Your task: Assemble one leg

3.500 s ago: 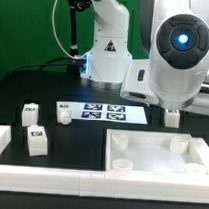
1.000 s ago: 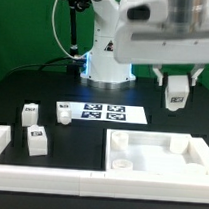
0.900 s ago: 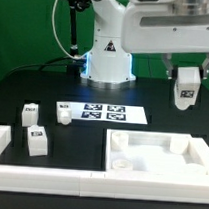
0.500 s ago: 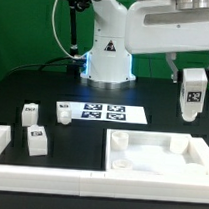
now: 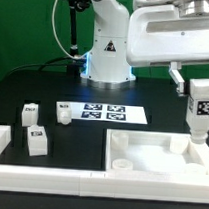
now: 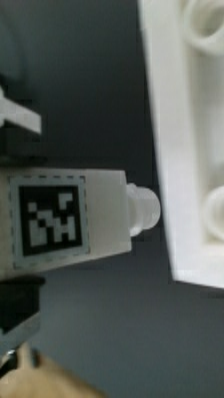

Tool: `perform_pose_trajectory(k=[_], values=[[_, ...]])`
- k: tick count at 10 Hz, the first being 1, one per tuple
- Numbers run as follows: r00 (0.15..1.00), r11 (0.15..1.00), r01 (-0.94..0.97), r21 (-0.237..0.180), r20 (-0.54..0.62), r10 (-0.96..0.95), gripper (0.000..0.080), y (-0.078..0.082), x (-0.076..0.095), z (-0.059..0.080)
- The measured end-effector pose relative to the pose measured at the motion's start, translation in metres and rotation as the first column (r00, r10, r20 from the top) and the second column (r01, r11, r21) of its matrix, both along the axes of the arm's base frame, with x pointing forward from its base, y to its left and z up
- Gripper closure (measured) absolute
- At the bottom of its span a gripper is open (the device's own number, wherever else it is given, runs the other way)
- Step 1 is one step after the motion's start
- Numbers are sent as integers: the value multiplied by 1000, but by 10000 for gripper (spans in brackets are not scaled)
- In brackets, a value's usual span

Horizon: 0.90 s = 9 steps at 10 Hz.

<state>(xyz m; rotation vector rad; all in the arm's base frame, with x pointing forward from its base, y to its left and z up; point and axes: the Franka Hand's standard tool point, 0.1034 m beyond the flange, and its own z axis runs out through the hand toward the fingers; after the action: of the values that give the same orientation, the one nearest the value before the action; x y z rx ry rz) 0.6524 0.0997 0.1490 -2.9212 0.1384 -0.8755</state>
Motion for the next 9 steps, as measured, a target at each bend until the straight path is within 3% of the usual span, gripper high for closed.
perform_pose_trajectory(k=[3,6,7,9], values=[[1000,1000,-14,-12,-15,14,512,-1,-4,-6],[995,991,-100,-85,-37,97,512,-4,-12,-35],[991,983,-137,-126,-25,135,512,-16,-10,-42],[991,984,-134,-117,-27,131,512,-13,-10,-40]])
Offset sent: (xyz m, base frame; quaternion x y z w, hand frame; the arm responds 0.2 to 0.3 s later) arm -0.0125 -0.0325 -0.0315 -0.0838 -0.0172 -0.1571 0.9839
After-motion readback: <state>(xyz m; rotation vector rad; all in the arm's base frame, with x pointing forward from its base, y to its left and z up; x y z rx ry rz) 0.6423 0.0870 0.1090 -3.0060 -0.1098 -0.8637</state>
